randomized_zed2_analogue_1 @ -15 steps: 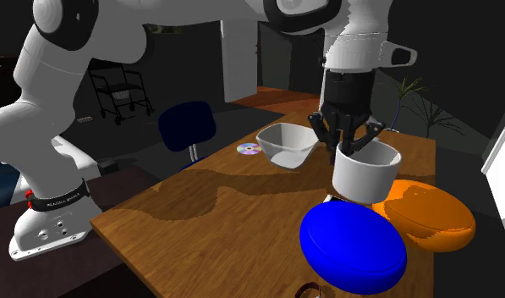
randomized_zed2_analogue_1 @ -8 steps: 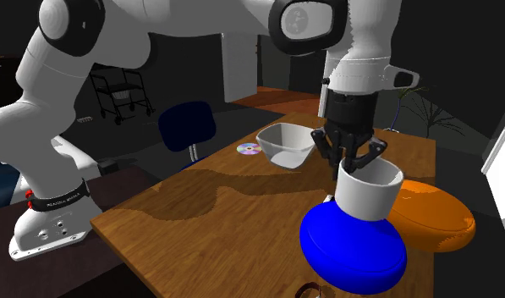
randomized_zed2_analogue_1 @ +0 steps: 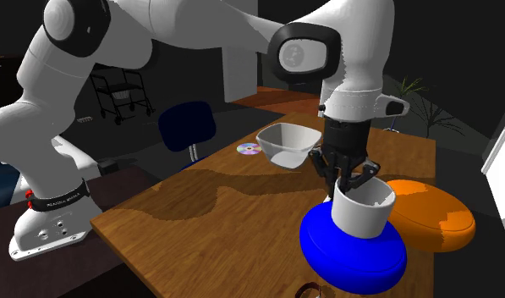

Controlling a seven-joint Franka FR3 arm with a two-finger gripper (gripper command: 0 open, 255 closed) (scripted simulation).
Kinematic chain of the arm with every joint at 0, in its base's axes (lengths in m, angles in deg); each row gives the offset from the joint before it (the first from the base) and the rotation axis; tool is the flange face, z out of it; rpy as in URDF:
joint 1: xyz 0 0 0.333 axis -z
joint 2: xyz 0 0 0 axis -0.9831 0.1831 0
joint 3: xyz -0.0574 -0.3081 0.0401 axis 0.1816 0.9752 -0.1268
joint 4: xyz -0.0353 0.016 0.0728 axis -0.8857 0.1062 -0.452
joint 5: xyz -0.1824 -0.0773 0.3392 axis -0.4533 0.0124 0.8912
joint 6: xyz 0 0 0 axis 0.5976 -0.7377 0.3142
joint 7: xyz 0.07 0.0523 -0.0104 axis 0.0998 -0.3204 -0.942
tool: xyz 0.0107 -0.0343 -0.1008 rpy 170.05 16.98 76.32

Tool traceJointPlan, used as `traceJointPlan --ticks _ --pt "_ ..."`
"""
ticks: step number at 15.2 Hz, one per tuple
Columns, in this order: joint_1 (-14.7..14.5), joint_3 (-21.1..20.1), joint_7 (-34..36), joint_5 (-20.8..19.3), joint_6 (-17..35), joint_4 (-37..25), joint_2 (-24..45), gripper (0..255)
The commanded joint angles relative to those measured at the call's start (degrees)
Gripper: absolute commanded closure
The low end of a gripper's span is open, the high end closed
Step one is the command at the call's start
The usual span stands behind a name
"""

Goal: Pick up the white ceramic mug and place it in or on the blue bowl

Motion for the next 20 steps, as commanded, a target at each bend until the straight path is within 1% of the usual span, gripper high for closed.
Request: traceJointPlan --ticks 1,8,9,14,18,20 --pt "-0.20 -0.05 -0.15 0.10 1.15 1.11 0.06 255" --pt "-0.20 -0.05 -0.15 0.10 1.15 1.11 0.06 255" --pt "-0.20 -0.05 -0.15 0.10 1.15 1.11 0.06 0" --pt "-0.20 -0.05 -0.15 0.10 1.15 1.11 0.06 0" --pt "0.48 0.43 0.66 -0.69 -5.17 -4.13 -1.31 0" --pt "0.47 0.43 0.66 -0.69 -5.16 -4.11 -1.32 0"
